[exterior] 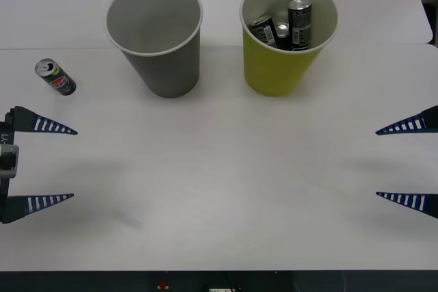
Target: Put the can into the green bin and the plastic bottle into the gray bin
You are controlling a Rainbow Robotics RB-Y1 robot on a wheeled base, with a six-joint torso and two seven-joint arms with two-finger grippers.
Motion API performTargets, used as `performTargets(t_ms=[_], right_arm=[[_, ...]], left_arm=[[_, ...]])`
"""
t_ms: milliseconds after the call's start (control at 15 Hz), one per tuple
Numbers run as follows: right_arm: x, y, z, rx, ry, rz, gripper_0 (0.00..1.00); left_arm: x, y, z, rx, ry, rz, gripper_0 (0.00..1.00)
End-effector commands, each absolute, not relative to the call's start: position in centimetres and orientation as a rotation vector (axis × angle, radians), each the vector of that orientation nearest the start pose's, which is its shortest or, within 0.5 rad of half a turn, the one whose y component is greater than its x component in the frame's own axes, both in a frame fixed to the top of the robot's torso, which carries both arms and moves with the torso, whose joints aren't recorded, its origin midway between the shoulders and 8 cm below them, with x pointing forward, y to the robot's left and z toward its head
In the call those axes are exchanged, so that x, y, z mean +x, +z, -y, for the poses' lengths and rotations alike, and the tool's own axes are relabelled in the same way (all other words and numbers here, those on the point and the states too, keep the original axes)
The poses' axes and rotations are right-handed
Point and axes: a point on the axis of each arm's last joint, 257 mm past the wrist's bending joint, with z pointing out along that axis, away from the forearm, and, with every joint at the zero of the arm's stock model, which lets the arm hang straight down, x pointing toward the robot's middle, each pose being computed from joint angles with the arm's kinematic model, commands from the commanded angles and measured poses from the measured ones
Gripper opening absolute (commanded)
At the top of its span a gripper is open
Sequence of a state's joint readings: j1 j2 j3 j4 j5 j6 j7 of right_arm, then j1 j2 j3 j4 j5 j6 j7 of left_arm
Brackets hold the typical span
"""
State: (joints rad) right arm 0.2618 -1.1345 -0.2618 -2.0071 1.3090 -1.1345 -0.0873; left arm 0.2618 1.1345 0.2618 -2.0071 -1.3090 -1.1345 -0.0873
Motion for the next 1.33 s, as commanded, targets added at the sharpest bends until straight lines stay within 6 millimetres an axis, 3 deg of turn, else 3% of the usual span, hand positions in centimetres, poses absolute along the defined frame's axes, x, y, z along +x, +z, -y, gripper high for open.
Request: performTargets(t_ms=[67, 533, 933, 1333], right_arm=[[34.1, -16.7, 28.6, -1.634, 0.209, -1.596, 1.0], [34.1, -16.7, 28.6, -1.634, 0.209, -1.596, 1.0], [34.1, -16.7, 28.6, -1.634, 0.209, -1.596, 1.0], [34.1, -16.7, 28.6, -1.634, 0.209, -1.596, 1.0]], left_arm=[[33.9, -17.4, -28.8, 1.744, -0.131, -1.468, 1.0], [35.4, -16.5, -28.5, 1.668, -0.087, -1.465, 1.0], [35.8, -15.8, -25.4, 1.462, -0.21, -1.583, 1.0], [37.7, -14.6, -22.8, 1.179, -0.306, -1.636, 1.0]])
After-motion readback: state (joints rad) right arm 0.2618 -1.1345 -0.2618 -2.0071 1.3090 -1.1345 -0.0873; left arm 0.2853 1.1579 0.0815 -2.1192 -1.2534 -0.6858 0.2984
